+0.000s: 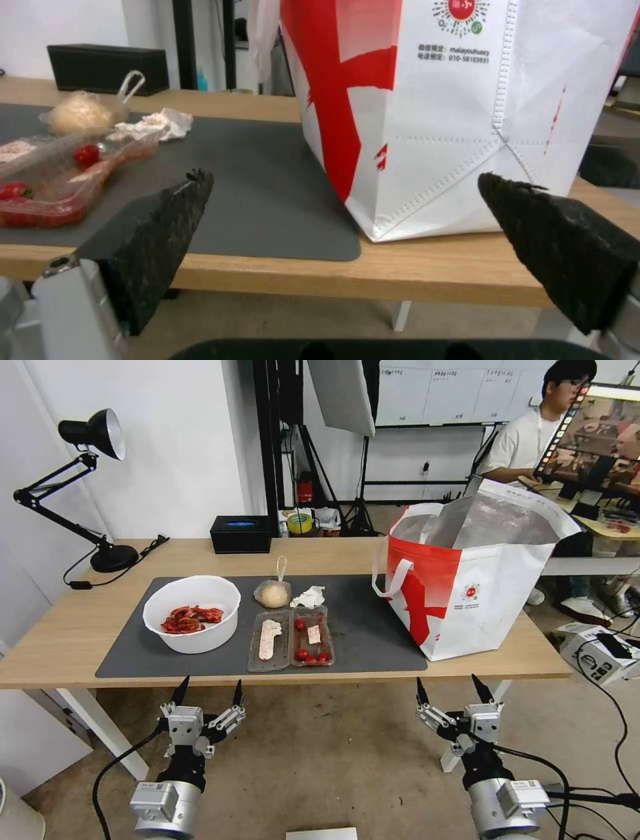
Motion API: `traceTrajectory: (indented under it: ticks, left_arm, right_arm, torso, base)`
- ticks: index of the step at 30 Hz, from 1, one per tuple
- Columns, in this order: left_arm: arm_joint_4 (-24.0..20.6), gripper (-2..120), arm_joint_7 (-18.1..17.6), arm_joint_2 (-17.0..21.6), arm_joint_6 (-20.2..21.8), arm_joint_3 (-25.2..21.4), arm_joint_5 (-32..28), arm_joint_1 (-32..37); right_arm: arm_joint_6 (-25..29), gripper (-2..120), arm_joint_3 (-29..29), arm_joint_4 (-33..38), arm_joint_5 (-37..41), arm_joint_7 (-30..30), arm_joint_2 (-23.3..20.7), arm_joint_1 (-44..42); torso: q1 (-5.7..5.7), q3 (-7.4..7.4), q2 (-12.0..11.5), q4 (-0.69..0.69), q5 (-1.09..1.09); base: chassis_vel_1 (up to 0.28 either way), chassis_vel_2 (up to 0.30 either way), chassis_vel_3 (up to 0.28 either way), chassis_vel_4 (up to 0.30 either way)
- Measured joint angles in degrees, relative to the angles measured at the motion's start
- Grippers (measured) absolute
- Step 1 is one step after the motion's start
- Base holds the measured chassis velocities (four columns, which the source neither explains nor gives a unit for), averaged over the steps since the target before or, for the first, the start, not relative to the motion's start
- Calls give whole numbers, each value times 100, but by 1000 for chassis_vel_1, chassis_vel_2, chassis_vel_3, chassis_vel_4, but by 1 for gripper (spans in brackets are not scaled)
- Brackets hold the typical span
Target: Pick up the trash from the table and place it into the takeout bag.
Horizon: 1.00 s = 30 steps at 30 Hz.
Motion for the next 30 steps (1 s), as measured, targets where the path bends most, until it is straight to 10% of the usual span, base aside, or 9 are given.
traceTrajectory:
  ticks: [23,30]
  left_arm:
    - [-18,100,-26,16,56,8,-78,-9]
    - [-428,100,-624,327,1049,182,-1284,-189]
  right_arm:
    - [-56,100,9,11,50,4,-49,9]
    - [-1193,100,280,325,946,228,-866,287]
  torso:
    - [0,0,0,0,1]
    - [0,0,0,1,1]
  base:
    - [0,0,0,0]
    - [0,0,0,0]
